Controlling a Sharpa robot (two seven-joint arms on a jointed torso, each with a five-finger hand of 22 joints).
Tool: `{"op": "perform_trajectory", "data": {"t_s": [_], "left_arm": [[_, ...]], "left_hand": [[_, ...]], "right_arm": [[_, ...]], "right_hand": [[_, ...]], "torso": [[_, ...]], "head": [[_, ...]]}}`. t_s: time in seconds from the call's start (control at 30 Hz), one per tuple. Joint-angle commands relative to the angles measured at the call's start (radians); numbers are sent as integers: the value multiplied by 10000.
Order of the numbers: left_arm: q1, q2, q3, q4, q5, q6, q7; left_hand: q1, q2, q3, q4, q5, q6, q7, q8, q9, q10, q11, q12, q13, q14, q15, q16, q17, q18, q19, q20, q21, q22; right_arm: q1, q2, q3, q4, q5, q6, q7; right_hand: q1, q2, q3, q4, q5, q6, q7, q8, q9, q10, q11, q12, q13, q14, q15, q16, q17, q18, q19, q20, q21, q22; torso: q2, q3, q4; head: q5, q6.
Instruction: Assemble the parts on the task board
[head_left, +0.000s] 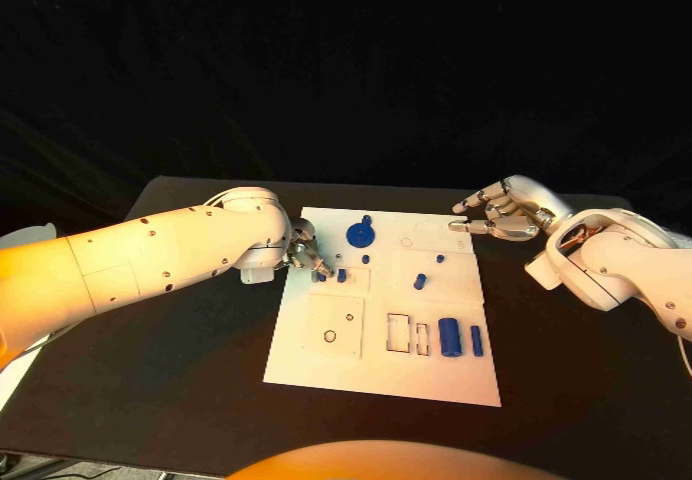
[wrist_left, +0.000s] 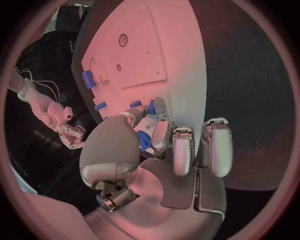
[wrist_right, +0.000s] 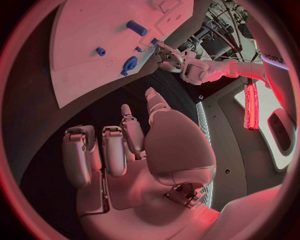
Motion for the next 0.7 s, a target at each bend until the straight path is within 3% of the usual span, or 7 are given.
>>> {"op": "perform_trajectory", "data": {"t_s": [0.03,0.23,0.5,0.63,0.7], "left_arm": [[-50,-16,-41,-29,-144,224,-156],[-51,-38,-38,-10,-150,-27,-150],[-52,-101,-26,70,-131,-488,-135],[-52,-163,-17,133,158,-1086,5],[-51,-228,-9,146,743,-1682,266]], "left_hand": [[-297,-121,-396,220,-60,114,2,-28,-36,87,32,29,27,1052,-76,30,2628,-91,723,-70,91,1847],[-443,-92,-1313,608,-66,171,-11,-4,-119,113,25,43,66,1052,-85,30,2628,-105,743,-74,140,1907],[-328,72,-1994,947,-51,190,-25,22,-208,135,13,53,104,1052,-93,30,2628,-121,767,-83,196,1973],[-280,99,-2232,1055,-48,186,-26,30,-241,124,12,16,73,1052,-96,30,2628,-110,752,-86,156,1939],[-255,54,-2555,1143,-40,8,41,-63,-319,-143,59,-473,-423,1052,-79,30,2628,9,582,-78,-279,1530]], "right_arm": [[-4,1,0,18,-14,123,21],[-5,-3,0,13,-15,116,23],[-6,3,0,2,-20,123,31],[-8,9,0,-10,-22,126,37],[-9,9,0,-12,-23,125,42]], "right_hand": [[67,45,-38,-22,46,-8,-13,20,8,-47,-12,-49,544,726,27,-45,1125,42,598,-33,-41,1895],[67,45,-38,-22,46,-8,-13,20,8,-47,-12,-49,544,726,27,-45,1125,42,598,-33,-41,1895],[67,45,-38,-22,46,-8,-13,20,8,-47,-12,-49,544,726,27,-45,1125,42,598,-33,-41,1895],[67,45,-38,-22,46,-8,-13,20,8,-47,-12,-49,544,726,27,-45,1125,42,598,-33,-41,1895],[68,45,-41,-23,46,-9,-12,20,8,-51,-12,-62,536,724,27,-50,1117,43,596,-33,-43,1891]], "torso": [[-3,-1,0],[1,-8,6],[4,-7,6],[-1,-8,4],[-5,-4,5]], "head": [[-11,3],[-42,8],[-46,28],[-72,28],[-80,13]]}}
